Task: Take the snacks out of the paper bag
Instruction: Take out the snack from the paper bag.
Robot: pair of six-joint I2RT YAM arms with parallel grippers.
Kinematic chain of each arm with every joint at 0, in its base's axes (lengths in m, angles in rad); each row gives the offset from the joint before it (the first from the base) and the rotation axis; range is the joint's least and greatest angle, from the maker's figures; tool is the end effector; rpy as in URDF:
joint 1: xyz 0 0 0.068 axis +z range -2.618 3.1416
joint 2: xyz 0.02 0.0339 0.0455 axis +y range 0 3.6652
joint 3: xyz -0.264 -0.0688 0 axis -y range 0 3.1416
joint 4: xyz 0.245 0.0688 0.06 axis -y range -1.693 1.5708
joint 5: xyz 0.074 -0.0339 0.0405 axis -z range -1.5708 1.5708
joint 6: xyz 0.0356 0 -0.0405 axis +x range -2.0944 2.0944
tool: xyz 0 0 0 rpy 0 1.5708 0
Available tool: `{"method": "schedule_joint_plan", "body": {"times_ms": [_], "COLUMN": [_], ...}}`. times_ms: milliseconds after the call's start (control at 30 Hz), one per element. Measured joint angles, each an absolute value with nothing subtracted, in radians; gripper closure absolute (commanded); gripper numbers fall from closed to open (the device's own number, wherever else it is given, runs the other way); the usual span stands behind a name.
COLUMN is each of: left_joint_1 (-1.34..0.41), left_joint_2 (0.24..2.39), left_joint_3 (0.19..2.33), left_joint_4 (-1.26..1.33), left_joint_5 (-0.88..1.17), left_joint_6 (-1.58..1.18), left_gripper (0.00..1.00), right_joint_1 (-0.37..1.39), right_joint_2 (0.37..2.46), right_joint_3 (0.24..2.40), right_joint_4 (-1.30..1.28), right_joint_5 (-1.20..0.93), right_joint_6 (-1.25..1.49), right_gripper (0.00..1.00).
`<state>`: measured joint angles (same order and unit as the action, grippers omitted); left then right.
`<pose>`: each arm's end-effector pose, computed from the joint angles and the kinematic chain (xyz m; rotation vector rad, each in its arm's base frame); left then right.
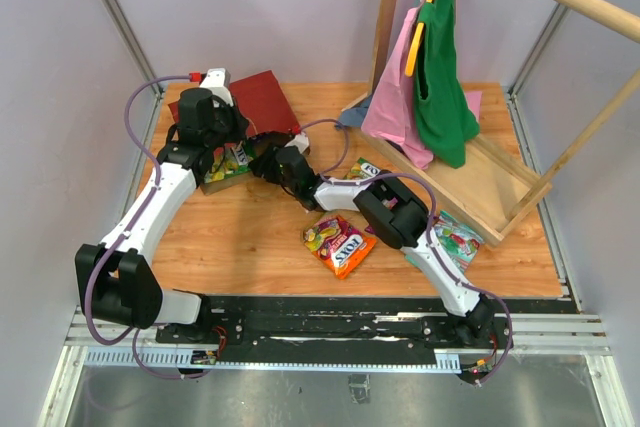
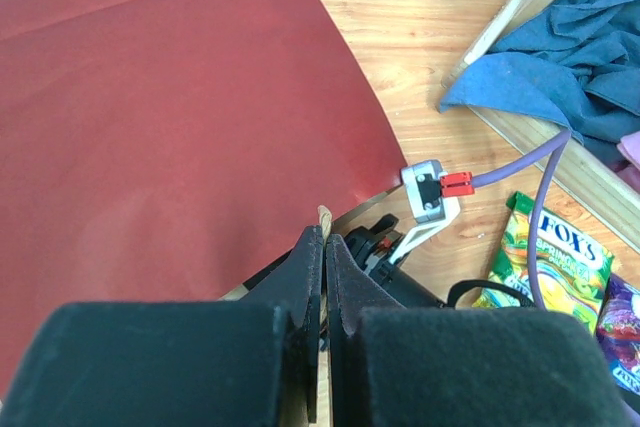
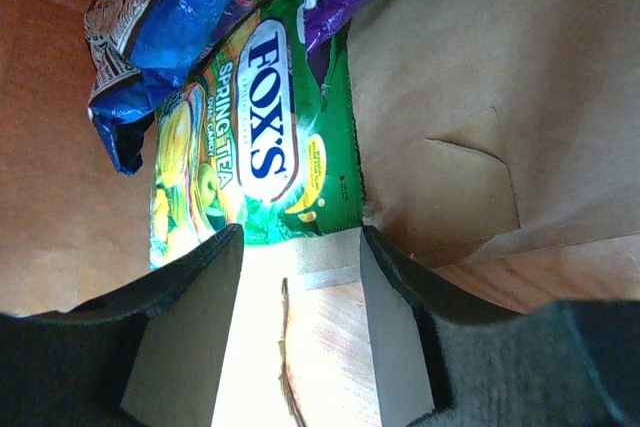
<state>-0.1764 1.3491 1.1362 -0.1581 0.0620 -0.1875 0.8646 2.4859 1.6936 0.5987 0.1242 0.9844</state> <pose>0.3109 -0.0577 0.3382 0.0306 1.9527 -0.3012 0.3611 0.4166 0.1211 0.2143 1.9221 1.1966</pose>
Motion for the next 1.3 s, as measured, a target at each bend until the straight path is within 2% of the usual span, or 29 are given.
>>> {"method": "schedule_joint_plan", "body": {"times_ms": [433,1067,1300], "left_joint_1": [-0.176,-0.176,-0.176], "left_joint_2": [1.349,1.349,1.349], "left_joint_3": [1.136,1.137,1.137], "left_joint_4": [-0.158,-0.159,-0.159], "left_joint_5": [0.062,0.060,0.057], "left_joint_6": [-0.187,-0.187,-0.187], "left_gripper": [0.99,0.99,0.99], "right_joint_1": [0.864,0.864,0.866], "right_joint_2": [2.532,2.501,2.539], "right_joint_3": [1.811,1.772,1.849], "right_joint_4": [0.487,0.413,0.361], "right_joint_5": [0.117,0.113,0.117], "right_joint_6": [1.148,1.463,1.499], "right_gripper": [0.48,0.50,0.53]}}
